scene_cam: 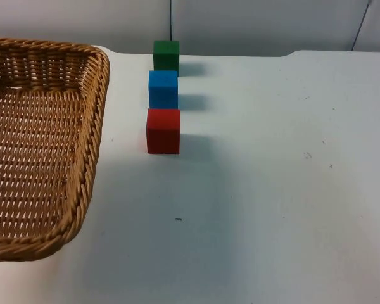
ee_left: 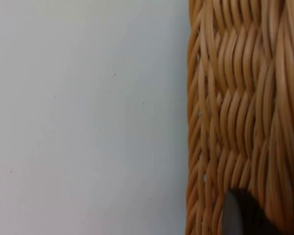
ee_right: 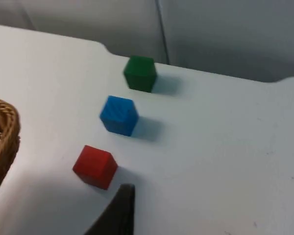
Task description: Pick up the basket with the left hand and place the blue cube into the basket with the right hand.
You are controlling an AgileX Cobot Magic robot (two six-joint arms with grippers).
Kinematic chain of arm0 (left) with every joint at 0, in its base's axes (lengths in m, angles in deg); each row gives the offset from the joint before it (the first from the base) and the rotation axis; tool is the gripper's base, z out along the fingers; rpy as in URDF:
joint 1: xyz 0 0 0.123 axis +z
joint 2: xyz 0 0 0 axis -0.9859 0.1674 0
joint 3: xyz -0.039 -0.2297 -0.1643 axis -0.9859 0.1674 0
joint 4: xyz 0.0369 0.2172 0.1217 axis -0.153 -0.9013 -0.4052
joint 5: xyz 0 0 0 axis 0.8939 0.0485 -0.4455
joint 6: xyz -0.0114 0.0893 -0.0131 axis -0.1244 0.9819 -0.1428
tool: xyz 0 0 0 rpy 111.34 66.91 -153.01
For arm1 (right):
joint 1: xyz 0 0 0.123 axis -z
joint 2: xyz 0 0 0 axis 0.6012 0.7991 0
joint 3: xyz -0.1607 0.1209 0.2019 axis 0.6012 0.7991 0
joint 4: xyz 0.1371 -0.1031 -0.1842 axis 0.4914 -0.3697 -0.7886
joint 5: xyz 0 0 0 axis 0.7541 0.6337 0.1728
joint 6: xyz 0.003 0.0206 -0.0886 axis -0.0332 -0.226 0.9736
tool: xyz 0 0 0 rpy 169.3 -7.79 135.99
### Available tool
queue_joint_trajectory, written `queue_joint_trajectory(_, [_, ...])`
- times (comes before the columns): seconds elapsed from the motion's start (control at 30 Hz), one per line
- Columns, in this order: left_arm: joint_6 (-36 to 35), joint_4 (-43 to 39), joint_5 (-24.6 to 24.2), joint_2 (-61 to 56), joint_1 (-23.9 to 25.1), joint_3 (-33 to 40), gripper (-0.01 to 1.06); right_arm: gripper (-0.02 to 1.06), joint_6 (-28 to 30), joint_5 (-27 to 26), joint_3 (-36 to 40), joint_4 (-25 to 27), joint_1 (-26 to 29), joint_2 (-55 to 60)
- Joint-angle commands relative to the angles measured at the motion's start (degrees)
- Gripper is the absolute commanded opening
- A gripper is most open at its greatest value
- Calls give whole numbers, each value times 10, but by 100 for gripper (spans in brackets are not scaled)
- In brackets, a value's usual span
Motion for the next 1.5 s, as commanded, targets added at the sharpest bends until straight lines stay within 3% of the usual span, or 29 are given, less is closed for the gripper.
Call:
queue_joint_trajectory(0.0, [2, 15, -16, -4, 2, -5, 0, 101, 8, -9, -51, 5, -43, 62])
queue_joint_trajectory(0.13, [2, 15, -16, -4, 2, -5, 0, 101, -21, -11, -125, -8, -108, 159])
queue_joint_trajectory(0.17, [2, 15, -16, -4, 2, -5, 0, 101, -80, -11, -161, -58, -137, 204])
queue_joint_trajectory(0.2, [2, 15, -16, -4, 2, -5, 0, 101, -80, -11, -161, -58, -137, 204])
queue_joint_trajectory(0.3, [2, 15, -16, -4, 2, -5, 0, 101, -217, -9, -232, -198, -184, 300])
queue_joint_trajectory(0.37, [2, 15, -16, -4, 2, -5, 0, 100, -274, -5, -279, -241, -201, 354])
queue_joint_trajectory(0.73, [2, 15, -12, -4, 2, -5, 0, 100, -361, 23, -470, -234, -216, 545])
queue_joint_trajectory(0.83, [2, 15, -12, -4, 2, -5, 0, 100, -386, 52, -567, -235, -216, 616])
queue_joint_trajectory(1.03, [2, 19, -12, -4, 2, -5, 0, 100, -410, 108, -684, -251, -219, 702])
queue_joint_trajectory(1.2, [2, 20, -12, -4, 2, -5, 0, 100, -431, 114, -731, -255, -219, 751])
queue_joint_trajectory(1.47, [2, 23, -12, -4, 2, -5, 0, 99, -493, 84, -732, -280, -219, 787])
